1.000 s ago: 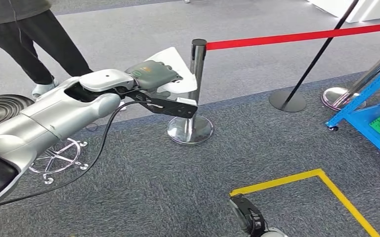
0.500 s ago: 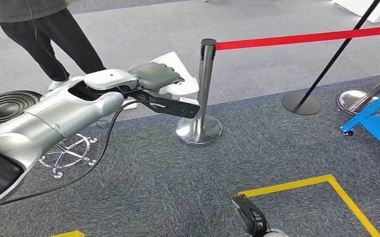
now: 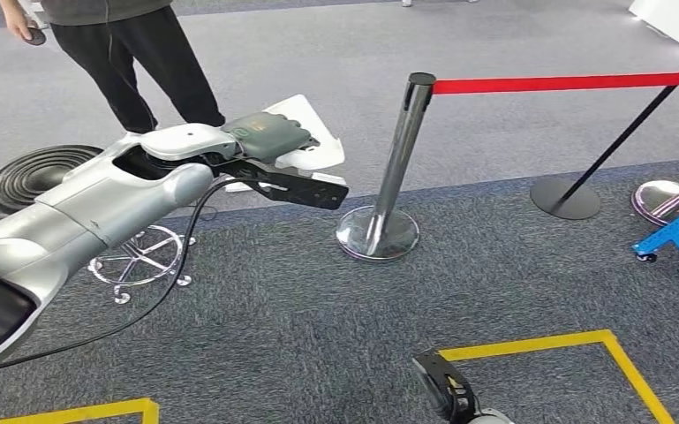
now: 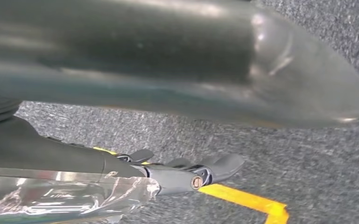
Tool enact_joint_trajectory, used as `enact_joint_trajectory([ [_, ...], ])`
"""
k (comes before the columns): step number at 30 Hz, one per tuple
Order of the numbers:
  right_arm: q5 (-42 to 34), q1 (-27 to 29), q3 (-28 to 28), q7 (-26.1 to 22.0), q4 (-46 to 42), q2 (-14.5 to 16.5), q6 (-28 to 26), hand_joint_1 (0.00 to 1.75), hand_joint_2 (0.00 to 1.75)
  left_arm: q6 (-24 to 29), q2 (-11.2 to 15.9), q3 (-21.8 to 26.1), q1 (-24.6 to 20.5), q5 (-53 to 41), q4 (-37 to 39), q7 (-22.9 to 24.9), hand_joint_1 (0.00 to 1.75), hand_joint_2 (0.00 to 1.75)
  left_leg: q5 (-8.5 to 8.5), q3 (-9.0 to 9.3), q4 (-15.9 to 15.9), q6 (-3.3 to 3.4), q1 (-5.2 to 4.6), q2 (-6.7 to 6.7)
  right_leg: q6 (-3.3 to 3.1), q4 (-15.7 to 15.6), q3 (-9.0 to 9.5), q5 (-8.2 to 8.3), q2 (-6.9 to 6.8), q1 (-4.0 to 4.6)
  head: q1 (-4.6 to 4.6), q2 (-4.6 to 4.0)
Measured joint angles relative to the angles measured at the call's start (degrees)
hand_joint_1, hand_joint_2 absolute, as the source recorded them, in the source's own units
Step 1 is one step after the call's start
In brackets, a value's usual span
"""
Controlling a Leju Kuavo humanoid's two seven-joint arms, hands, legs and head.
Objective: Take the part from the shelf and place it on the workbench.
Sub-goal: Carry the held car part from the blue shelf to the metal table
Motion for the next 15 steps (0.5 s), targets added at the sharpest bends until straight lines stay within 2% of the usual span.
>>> enact_joint_trajectory([
  [1, 0.08, 0.0, 0.0, 0.01, 0.0, 0.01, -0.01, 0.0, 0.0, -0.01, 0.06, 0.02, -0.01, -0.01, 0.0, 0.0, 1.75, 1.75, 0.07, 0.11, -0.08, 0.32, 0.14, -0.37, 0.24, 1.62, -0.67, -1.05, 0.59, -0.06, 0.09, 0.0],
  [2, 0.14, 0.02, 0.0, 0.03, 0.0, 0.02, -0.01, 0.0, 0.0, -0.04, 0.06, 0.02, -0.01, -0.01, 0.0, 0.0, 1.75, 1.75, 0.1, 0.2, -0.12, 0.57, 0.26, -0.75, 0.44, 4.49, -1.96, -2.62, 1.39, -0.12, 0.18, 0.01],
  [4, 0.24, 0.08, 0.0, 0.05, 0.01, 0.03, -0.01, 0.0, 0.0, -0.17, 0.04, -0.03, 0.11, 0.0, 0.0, 0.0, 1.75, 1.75, 0.08, 0.25, -0.11, 0.83, 0.27, -1.61, 0.65, 12.32, -5.68, -5.96, 2.47, -0.11, 0.33, 0.0],
  [5, 0.27, 0.11, 0.0, 0.07, 0.01, 0.04, 0.0, 0.0, 0.0, -0.28, 0.04, -0.07, 0.19, 0.01, 0.0, 0.0, 1.75, 1.75, 0.07, 0.26, -0.11, 0.86, 0.26, -2.08, 0.69, 15.12, -7.19, -6.69, 2.66, -0.11, 0.34, 0.0],
  [6, 0.3, 0.13, 0.0, 0.09, 0.01, 0.04, 0.01, 0.0, 0.0, -0.39, 0.06, -0.1, 0.27, 0.01, 0.0, 0.0, 1.75, 1.75, 0.07, 0.29, -0.1, 0.87, 0.26, -2.57, 0.7, 15.96, -7.8, -6.38, 2.74, -0.12, 0.35, -0.01],
  [7, 0.32, 0.14, 0.0, 0.1, 0.01, 0.05, 0.01, 0.0, 0.0, -0.48, 0.07, -0.13, 0.3, -0.01, 0.0, 0.0, 1.75, 1.75, 0.06, 0.35, -0.08, 0.85, 0.27, -3.07, 0.67, 14.48, -7.27, -5.04, 2.79, -0.16, 0.35, -0.01],
  [8, 0.33, 0.13, 0.0, 0.12, 0.01, 0.05, 0.01, 0.0, 0.0, -0.54, 0.07, -0.13, 0.3, -0.02, -0.01, 0.0, 1.75, 1.75, 0.03, 0.45, -0.06, 0.79, 0.31, -3.57, 0.63, 11.1, -5.7, -3.0, 3.0, -0.24, 0.36, -0.01],
  [10, 0.33, 0.1, 0.0, 0.12, 0.01, 0.08, 0.02, 0.0, 0.0, -0.63, 0.06, -0.13, 0.22, -0.07, -0.02, 0.0, 1.75, 1.75, -0.04, 0.42, 0.09, 0.42, 0.32, -4.48, 0.57, 3.25, -1.82, 0.04, 4.66, -0.61, 0.33, -0.01],
  [11, 0.33, 0.11, 0.0, 0.14, 0.01, 0.1, 0.03, 0.0, 0.0, -0.68, 0.06, -0.13, 0.17, -0.1, -0.03, 0.0, 1.75, 1.75, 0.03, 0.27, 0.12, 0.09, 0.34, -4.88, 0.49, 0.8, -0.59, 0.67, 5.43, -0.72, 0.31, -0.01],
  [12, 0.33, 0.13, 0.0, 0.15, 0.01, 0.13, 0.05, 0.0, 0.0, -0.74, 0.08, -0.13, 0.15, -0.13, -0.03, 0.0, 1.75, 1.75, 0.16, 0.06, 0.1, -0.27, 0.38, -5.24, 0.33, -0.29, -0.05, 0.68, 5.97, -0.73, 0.31, 0.0],
  [14, 0.33, 0.13, 0.0, 0.19, 0.01, 0.16, 0.09, 0.0, 0.0, -0.82, 0.21, -0.13, 0.18, -0.16, -0.05, 0.0, 1.75, 1.75, 0.4, -0.2, -0.14, -0.95, 0.59, -5.74, -0.3, -0.53, 0.03, 0.8, 5.55, -0.56, 0.29, 0.01],
  [15, 0.33, 0.1, 0.0, 0.17, 0.01, 0.17, 0.11, 0.0, 0.0, -0.84, 0.28, -0.11, 0.19, -0.16, -0.08, 0.0, 1.75, 1.75, 0.14, -0.35, 0.06, -1.21, 0.6, -5.32, -0.65, -0.69, 0.13, 0.9, 5.2, -0.55, 0.24, 0.01],
])
